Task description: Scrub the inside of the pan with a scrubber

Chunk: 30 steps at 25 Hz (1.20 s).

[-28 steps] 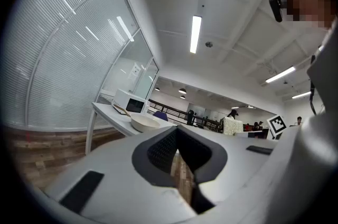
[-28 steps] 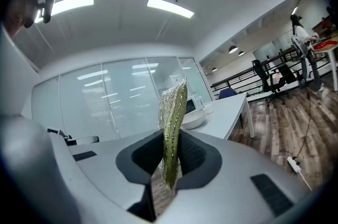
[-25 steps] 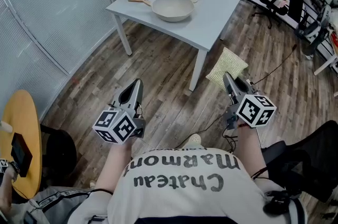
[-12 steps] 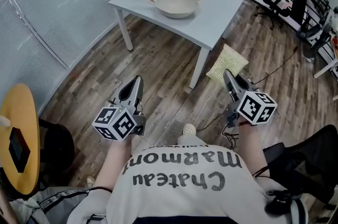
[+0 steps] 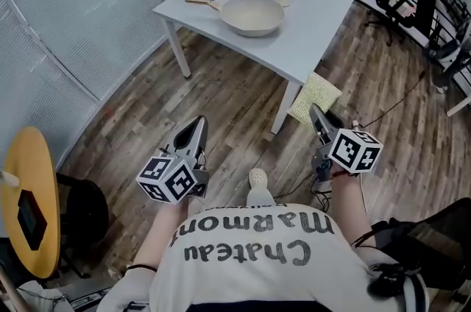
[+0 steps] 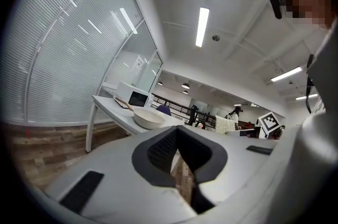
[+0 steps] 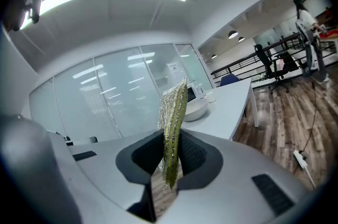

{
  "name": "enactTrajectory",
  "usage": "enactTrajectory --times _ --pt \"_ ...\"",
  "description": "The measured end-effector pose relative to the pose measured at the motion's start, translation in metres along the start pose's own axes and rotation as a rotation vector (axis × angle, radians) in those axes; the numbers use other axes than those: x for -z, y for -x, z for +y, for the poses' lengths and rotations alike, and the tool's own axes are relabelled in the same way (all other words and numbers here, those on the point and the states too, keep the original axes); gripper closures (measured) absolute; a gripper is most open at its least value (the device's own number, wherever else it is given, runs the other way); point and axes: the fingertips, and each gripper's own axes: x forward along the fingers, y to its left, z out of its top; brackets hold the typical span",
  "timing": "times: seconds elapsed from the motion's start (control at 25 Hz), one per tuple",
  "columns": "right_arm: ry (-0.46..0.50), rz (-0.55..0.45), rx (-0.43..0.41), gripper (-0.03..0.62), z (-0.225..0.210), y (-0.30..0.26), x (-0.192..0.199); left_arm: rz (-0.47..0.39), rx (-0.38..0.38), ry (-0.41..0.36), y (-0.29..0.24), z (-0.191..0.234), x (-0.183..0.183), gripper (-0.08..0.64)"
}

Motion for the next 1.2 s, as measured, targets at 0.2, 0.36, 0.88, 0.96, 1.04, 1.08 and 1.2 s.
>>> enactTrajectory --times 0.2,0.36,0.88,0.96,1.04,1.08,1.2 --pt "0.104 0.032 -0.008 0.535 -0.021 -0.06 -0.035 -0.017 -0.015 -0.004 -0.054 0.025 -0.02 0.565" --pt "0.151 0.039 -0.032 0.534 -0.039 -0.108 -0.07 -0.029 -0.031 -0.002 -0.1 0.043 -0.033 0.565" --pt "0.21 0.015 -0.105 0.534 -0.092 -0.226 -0.145 -0.109 -0.1 -0.008 -0.213 0.092 -0.057 0.565" --pt "0.21 0.022 -0.113 0.534 -0.096 -0.239 -0.145 -0.108 -0.111 -0.003 -0.221 0.099 -0.055 0.565" --pt "0.202 0.04 -0.125 0.535 -0.097 -0.251 -0.138 -0.096 -0.123 0.006 -0.225 0.105 -0.051 0.565" --pt "0.195 0.049 -0.131 0.534 -0.098 -0.255 -0.135 -0.086 -0.13 0.009 -0.227 0.108 -0.048 0.565" --pt "0.167 0.068 -0.151 0.534 -0.098 -0.266 -0.127 -0.064 -0.146 0.021 -0.232 0.114 -0.043 0.565"
